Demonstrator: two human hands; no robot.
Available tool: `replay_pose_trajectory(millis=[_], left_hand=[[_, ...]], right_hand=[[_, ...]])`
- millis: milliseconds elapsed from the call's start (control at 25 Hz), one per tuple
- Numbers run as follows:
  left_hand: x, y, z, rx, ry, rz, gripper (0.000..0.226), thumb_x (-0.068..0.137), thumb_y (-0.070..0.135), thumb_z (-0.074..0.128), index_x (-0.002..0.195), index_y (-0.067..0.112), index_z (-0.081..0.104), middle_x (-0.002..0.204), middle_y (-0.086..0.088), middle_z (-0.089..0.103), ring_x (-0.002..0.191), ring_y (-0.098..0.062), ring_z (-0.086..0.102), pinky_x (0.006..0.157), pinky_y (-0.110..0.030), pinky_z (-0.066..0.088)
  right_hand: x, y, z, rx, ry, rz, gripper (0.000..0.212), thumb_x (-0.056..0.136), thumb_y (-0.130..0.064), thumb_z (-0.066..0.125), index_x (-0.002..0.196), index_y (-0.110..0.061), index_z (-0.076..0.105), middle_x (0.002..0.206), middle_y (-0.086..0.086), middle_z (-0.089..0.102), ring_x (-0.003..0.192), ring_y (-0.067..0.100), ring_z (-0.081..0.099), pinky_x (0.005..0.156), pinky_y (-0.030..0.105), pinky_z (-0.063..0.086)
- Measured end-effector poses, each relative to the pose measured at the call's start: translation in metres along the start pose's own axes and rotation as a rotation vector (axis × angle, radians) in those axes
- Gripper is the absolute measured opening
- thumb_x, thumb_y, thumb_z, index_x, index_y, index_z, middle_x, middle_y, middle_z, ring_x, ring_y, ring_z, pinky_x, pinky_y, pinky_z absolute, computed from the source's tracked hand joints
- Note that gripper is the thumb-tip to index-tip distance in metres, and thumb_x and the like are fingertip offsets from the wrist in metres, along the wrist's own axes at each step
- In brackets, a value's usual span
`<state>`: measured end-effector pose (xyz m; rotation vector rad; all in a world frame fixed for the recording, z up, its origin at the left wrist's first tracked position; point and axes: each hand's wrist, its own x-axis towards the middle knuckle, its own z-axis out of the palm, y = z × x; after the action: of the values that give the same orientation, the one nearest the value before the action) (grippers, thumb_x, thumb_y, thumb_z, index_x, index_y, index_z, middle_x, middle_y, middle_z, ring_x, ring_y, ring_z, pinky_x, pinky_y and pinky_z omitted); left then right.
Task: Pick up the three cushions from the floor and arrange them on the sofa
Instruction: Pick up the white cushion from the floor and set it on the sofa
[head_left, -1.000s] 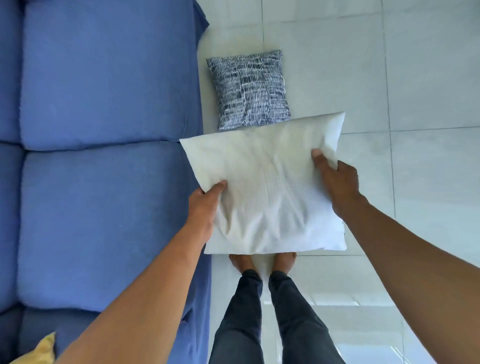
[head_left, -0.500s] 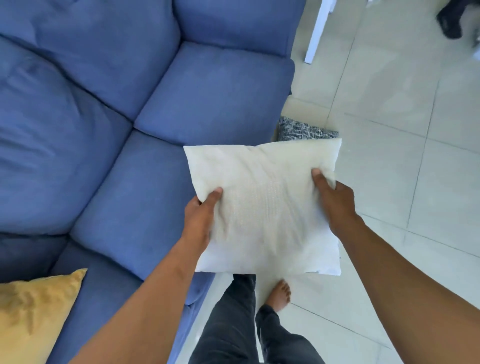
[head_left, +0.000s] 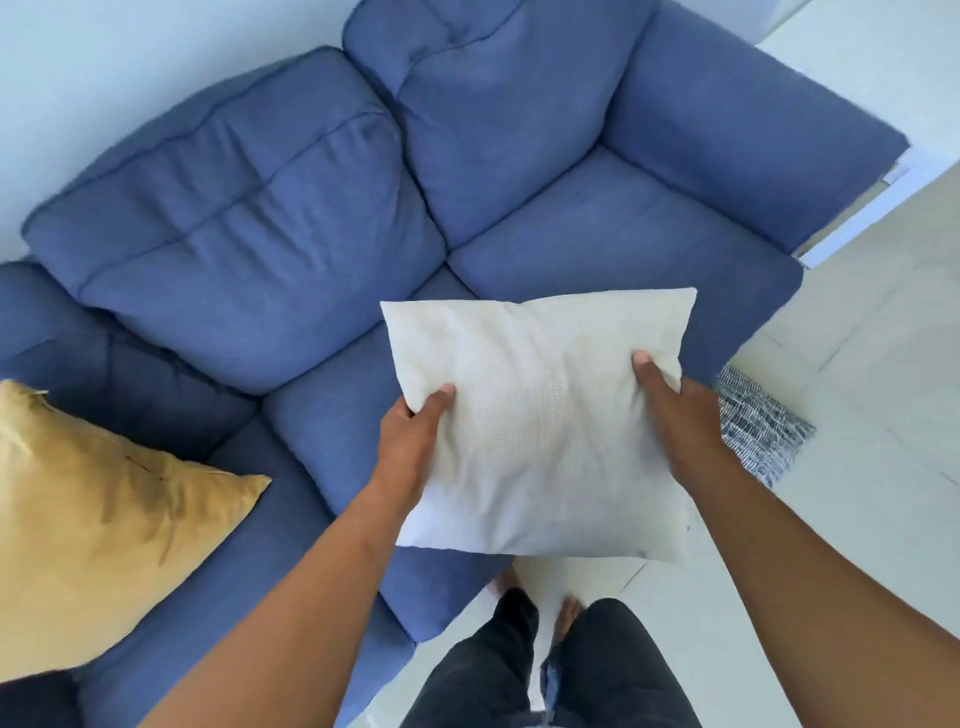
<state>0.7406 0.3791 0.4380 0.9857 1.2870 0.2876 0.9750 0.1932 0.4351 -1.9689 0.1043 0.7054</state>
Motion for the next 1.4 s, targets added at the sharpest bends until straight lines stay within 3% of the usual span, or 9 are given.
replay_pose_trajectory(millis=[120,400,600,800,1000,1160,1240,1400], left_hand=[[0.012,0.014,-0.046,-0.084,0.111,0.021,0.021,0.085,0.048,0.080,0.103,0.038,0.073,0.097,0.024,0.081,0.092,-0.007,0.078,0.073,-0.026,0.058],[0.036,0.022,-0.113,-0.195,0.353,0.007,0.041,0.081,0.048,0.082,0.117,0.031,0.073,0.111,0.012,0.081,0.106,-0.019,0.075,0.096,-0.046,0.061],[0.064,0.039,-0.128,-0.150,0.521,0.062,0.043,0.083,0.033,0.074,0.125,0.032,0.066,0.118,0.011,0.076,0.110,-0.021,0.072,0.096,-0.047,0.060],[0.103,0.054,-0.141,-0.118,0.605,0.108,0.053,0.081,0.024,0.073,0.132,0.027,0.062,0.125,0.008,0.074,0.115,-0.022,0.069,0.102,-0.051,0.057],[0.154,0.056,-0.160,-0.104,0.643,0.101,0.062,0.080,0.024,0.077,0.139,0.026,0.058,0.132,0.007,0.071,0.122,-0.022,0.066,0.106,-0.049,0.055],[0.187,0.045,-0.167,-0.085,0.590,0.007,0.069,0.085,0.017,0.079,0.147,0.023,0.051,0.137,0.004,0.067,0.125,-0.023,0.064,0.106,-0.046,0.055],[0.195,0.048,-0.175,-0.109,0.602,0.015,0.065,0.085,0.016,0.079,0.144,0.019,0.053,0.133,0.002,0.069,0.121,-0.021,0.066,0.102,-0.042,0.057],[0.201,0.079,-0.202,-0.234,0.727,0.113,0.050,0.083,0.022,0.077,0.129,0.018,0.059,0.113,0.007,0.075,0.100,-0.009,0.074,0.074,-0.021,0.059]], right_hand=[[0.007,-0.035,0.060,-0.076,-0.131,-0.015,0.047,0.081,-0.070,0.076,0.085,-0.023,0.073,0.087,-0.015,0.073,0.084,0.007,0.069,0.067,0.027,0.050],[0.023,-0.092,0.178,-0.243,-0.388,-0.056,0.053,0.066,-0.082,0.072,0.072,-0.030,0.064,0.070,-0.018,0.069,0.074,0.011,0.067,0.062,0.030,0.047],[0.057,-0.119,0.239,-0.299,-0.582,-0.071,0.050,0.066,-0.072,0.079,0.092,-0.030,0.081,0.094,-0.011,0.083,0.093,0.018,0.078,0.086,0.039,0.063],[0.088,-0.144,0.293,-0.263,-0.683,-0.140,0.027,0.076,-0.046,0.082,0.094,-0.026,0.081,0.094,-0.010,0.083,0.097,0.019,0.079,0.076,0.030,0.059],[0.120,-0.147,0.347,-0.273,-0.699,-0.166,0.035,0.080,-0.030,0.080,0.113,-0.017,0.076,0.112,-0.002,0.081,0.105,0.019,0.075,0.087,0.033,0.059],[0.137,-0.130,0.379,-0.557,-0.783,-0.154,0.057,0.082,-0.021,0.081,0.136,-0.018,0.063,0.130,0.000,0.071,0.117,0.024,0.068,0.105,0.041,0.055],[0.141,-0.135,0.387,-0.536,-0.765,-0.164,0.055,0.077,-0.021,0.080,0.129,-0.018,0.064,0.124,-0.002,0.072,0.112,0.022,0.068,0.098,0.037,0.056],[0.147,-0.168,0.401,-0.258,-0.585,-0.321,0.020,0.074,-0.038,0.071,0.090,-0.029,0.063,0.085,-0.018,0.067,0.080,0.003,0.063,0.074,0.023,0.052]])
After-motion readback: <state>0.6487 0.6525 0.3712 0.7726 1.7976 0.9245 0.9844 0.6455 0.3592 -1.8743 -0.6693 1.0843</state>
